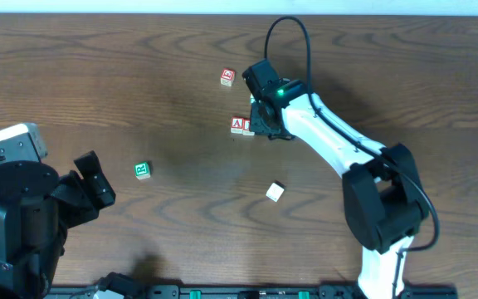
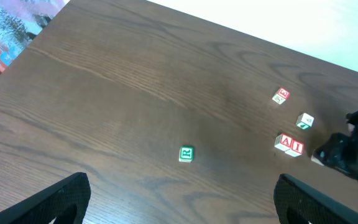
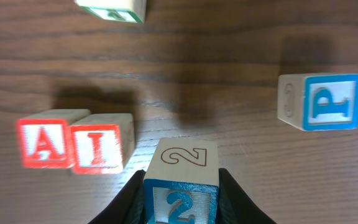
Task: Spell out Ai2
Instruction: 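Lower the 2 block beside the I block and open the right gripper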
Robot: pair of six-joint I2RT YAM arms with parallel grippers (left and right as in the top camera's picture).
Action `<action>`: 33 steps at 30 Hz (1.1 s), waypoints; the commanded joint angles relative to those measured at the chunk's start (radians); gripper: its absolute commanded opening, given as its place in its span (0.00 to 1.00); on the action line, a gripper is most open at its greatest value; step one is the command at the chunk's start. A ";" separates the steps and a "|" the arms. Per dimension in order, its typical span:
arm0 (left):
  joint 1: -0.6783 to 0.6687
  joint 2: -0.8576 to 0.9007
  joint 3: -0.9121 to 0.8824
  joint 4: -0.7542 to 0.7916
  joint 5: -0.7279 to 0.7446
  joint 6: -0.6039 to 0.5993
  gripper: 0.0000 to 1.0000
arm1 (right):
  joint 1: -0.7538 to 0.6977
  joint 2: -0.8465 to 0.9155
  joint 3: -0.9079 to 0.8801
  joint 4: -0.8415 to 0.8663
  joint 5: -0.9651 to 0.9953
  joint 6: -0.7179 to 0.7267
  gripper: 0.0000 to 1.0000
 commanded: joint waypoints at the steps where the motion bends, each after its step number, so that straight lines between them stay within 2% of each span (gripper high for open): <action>1: 0.001 0.003 0.009 0.002 0.003 -0.004 0.95 | -0.011 0.039 -0.009 0.008 0.018 0.013 0.14; 16: 0.001 0.003 0.009 0.002 0.002 -0.004 0.95 | -0.011 0.057 -0.009 0.050 -0.016 0.014 0.16; 25: 0.001 0.003 0.009 0.002 0.002 -0.004 0.95 | -0.011 0.057 -0.010 0.050 -0.016 0.014 0.28; 33: 0.001 0.003 0.009 0.002 0.002 -0.004 0.95 | -0.011 0.057 -0.010 0.058 -0.016 0.014 0.35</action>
